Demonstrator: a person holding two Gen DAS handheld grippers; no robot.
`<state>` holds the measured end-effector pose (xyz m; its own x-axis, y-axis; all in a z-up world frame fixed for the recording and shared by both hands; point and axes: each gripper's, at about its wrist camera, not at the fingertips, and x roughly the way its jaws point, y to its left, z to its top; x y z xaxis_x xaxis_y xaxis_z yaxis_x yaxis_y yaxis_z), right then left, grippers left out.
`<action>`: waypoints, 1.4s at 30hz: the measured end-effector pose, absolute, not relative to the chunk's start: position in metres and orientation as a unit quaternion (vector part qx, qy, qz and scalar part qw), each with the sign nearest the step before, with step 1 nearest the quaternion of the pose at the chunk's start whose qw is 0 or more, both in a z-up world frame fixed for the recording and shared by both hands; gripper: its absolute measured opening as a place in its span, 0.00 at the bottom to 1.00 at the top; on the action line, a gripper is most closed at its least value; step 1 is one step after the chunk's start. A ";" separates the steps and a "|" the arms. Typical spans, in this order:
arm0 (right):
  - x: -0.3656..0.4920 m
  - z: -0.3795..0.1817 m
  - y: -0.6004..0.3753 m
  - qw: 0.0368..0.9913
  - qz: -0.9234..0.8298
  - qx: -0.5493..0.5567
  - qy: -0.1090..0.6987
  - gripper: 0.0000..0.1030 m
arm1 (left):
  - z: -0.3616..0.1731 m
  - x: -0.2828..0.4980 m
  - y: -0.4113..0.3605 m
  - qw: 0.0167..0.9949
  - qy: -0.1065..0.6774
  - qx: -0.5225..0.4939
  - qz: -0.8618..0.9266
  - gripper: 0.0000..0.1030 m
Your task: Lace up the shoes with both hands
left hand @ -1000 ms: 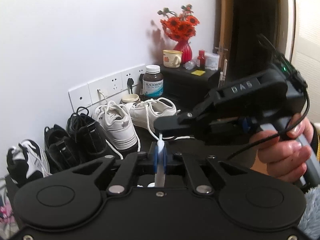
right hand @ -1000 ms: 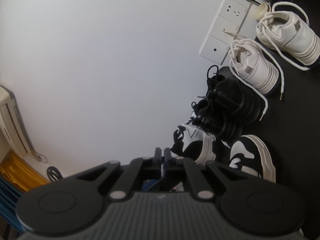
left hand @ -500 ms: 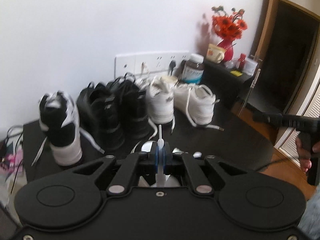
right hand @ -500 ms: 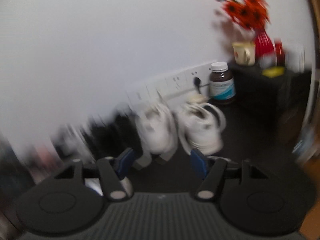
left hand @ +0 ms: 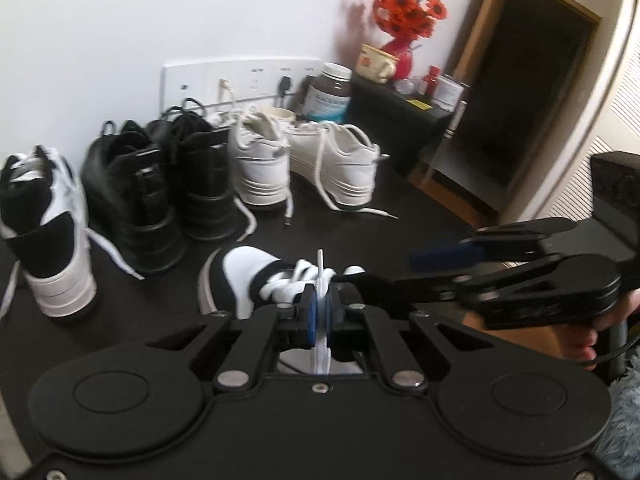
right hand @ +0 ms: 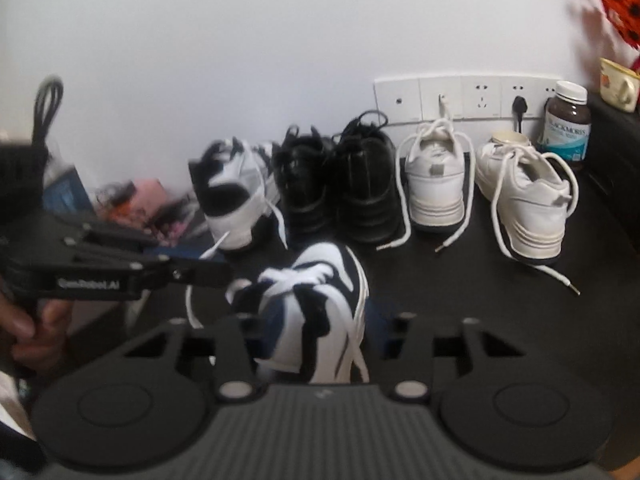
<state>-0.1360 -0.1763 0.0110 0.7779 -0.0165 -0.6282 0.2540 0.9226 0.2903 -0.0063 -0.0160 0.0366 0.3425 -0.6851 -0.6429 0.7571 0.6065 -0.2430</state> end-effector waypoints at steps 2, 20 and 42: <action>-0.133 0.009 -0.176 0.922 -0.077 0.192 0.329 0.25 | 0.033 -0.006 -0.021 0.811 0.366 0.056 -0.452 0.04; -0.146 -0.053 -0.236 0.763 -0.097 0.576 0.277 0.15 | 0.015 0.016 -0.053 0.751 0.411 0.078 -0.511 0.04; -0.165 -0.133 -0.250 0.542 -0.031 0.818 0.192 0.17 | 0.003 0.031 -0.055 0.732 0.450 0.045 -0.509 0.04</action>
<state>-0.1649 -0.2499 -0.1329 0.9242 0.2813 -0.2584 0.3477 -0.3394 0.8740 0.0308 -0.0552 0.0028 0.0766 -0.7054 -0.7047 0.7867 0.4769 -0.3919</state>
